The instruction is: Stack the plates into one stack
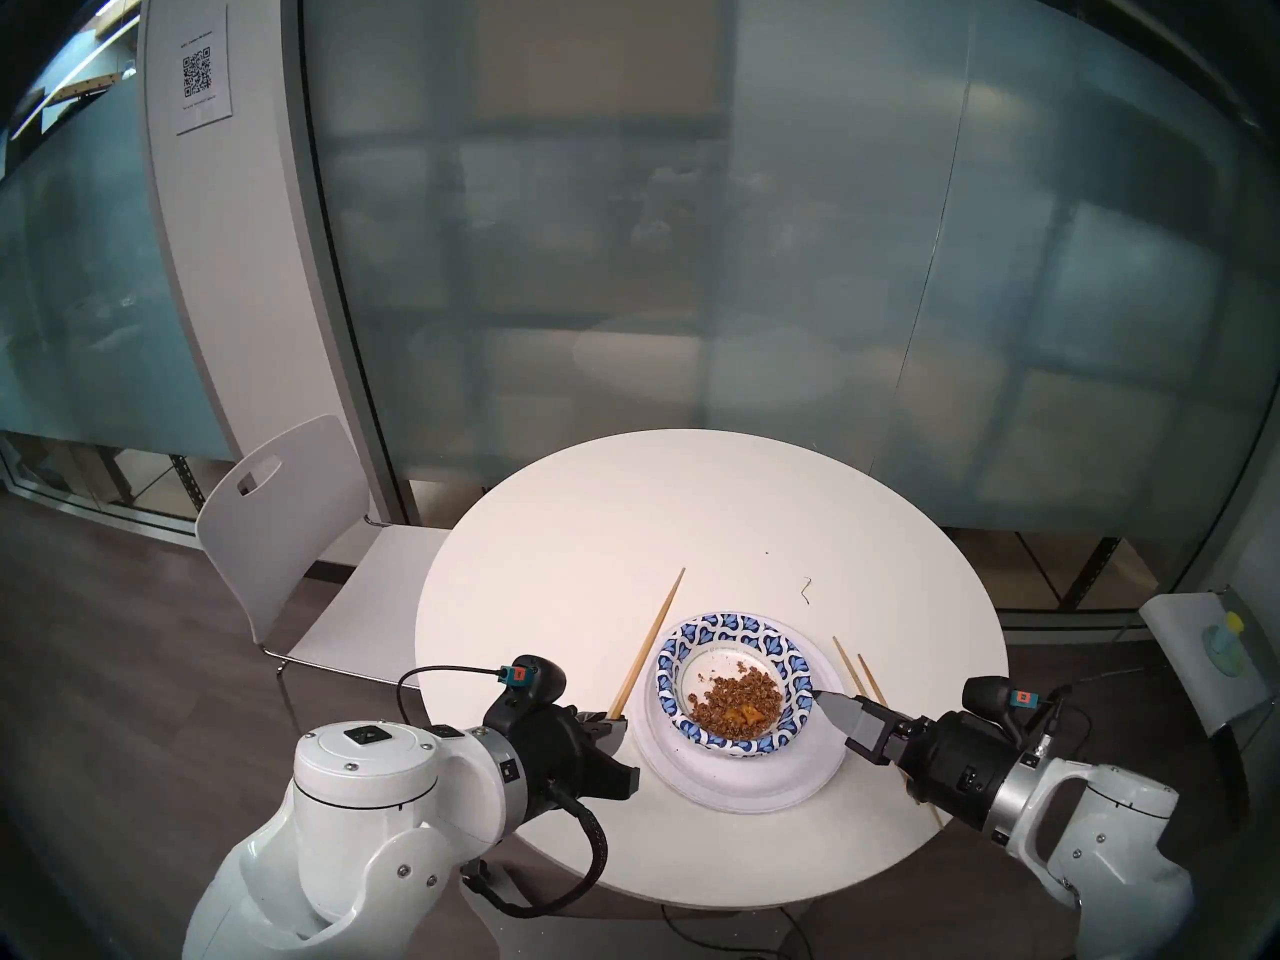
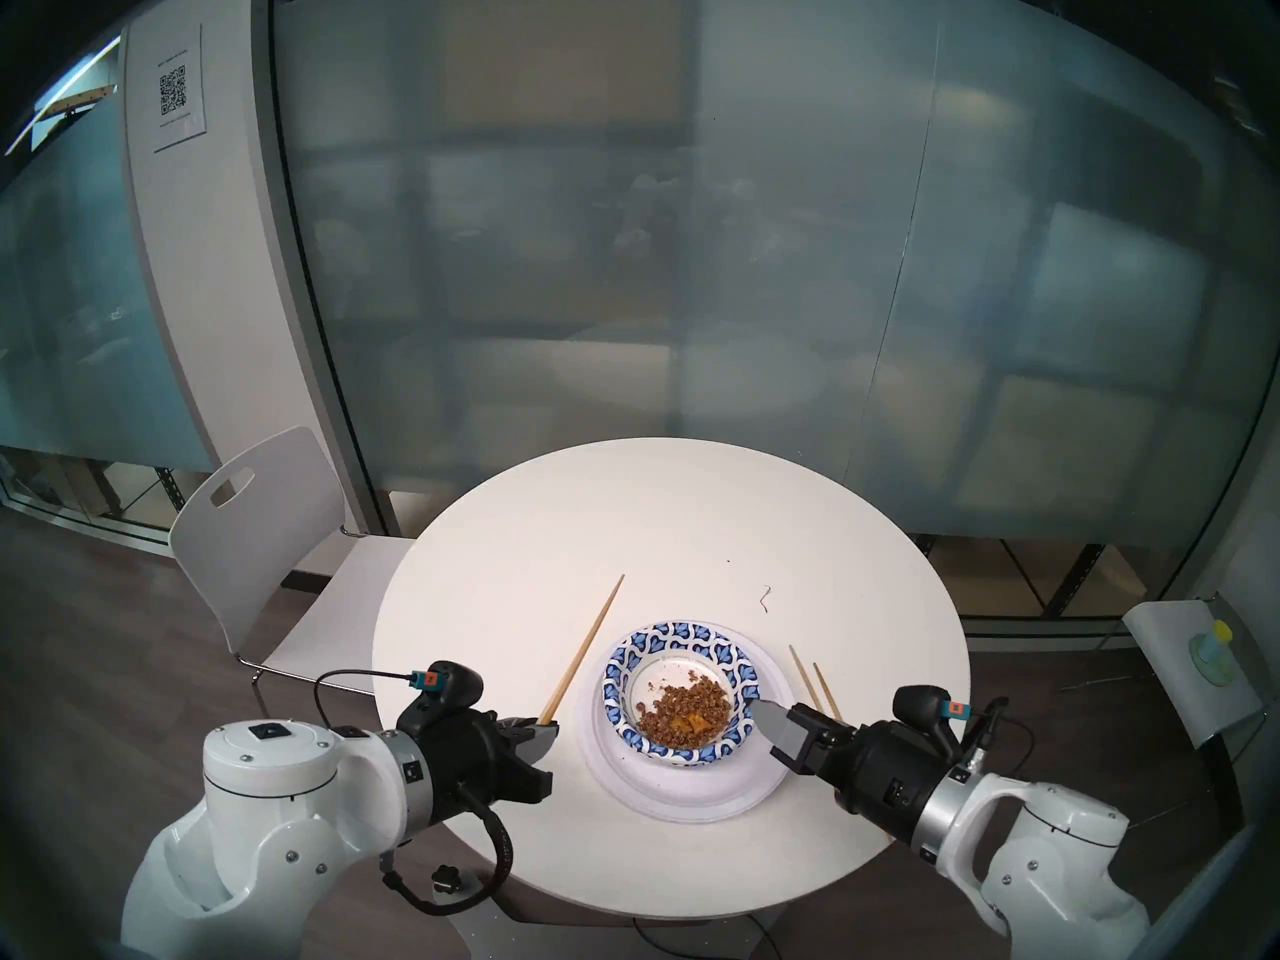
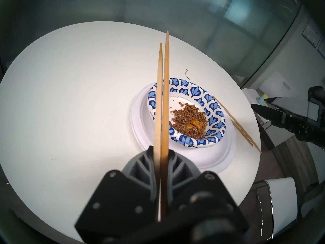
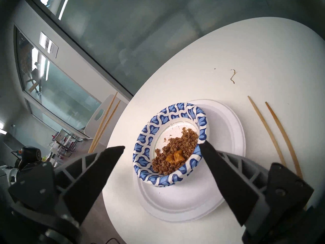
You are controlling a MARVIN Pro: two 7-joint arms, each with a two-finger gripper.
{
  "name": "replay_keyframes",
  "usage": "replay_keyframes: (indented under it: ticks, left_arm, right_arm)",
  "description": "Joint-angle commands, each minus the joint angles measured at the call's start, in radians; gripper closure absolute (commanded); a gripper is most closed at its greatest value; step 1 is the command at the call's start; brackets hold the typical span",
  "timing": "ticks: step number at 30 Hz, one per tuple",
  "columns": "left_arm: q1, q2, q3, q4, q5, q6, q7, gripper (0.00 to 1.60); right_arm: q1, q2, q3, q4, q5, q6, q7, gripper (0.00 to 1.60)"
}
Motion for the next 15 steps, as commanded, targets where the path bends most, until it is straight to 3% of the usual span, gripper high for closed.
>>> replay_keyframes:
  ticks: [1, 15]
  left_arm:
    - [-0.031, -0.023, 0.091, -0.027, 0.019, 0.005, 0.009, 1.6]
    - [-0.15, -0.045, 0.212, 0.032, 0.07, 0.02, 0.053, 1.6]
  right_arm:
    - [-0.109, -0.094, 0.021, -0.036, -0.038, -0.087, 0.038, 0.0]
    - [-0.288, -0.235, 0.059, -0.013, -0.114, -0.272, 0.142, 0.0]
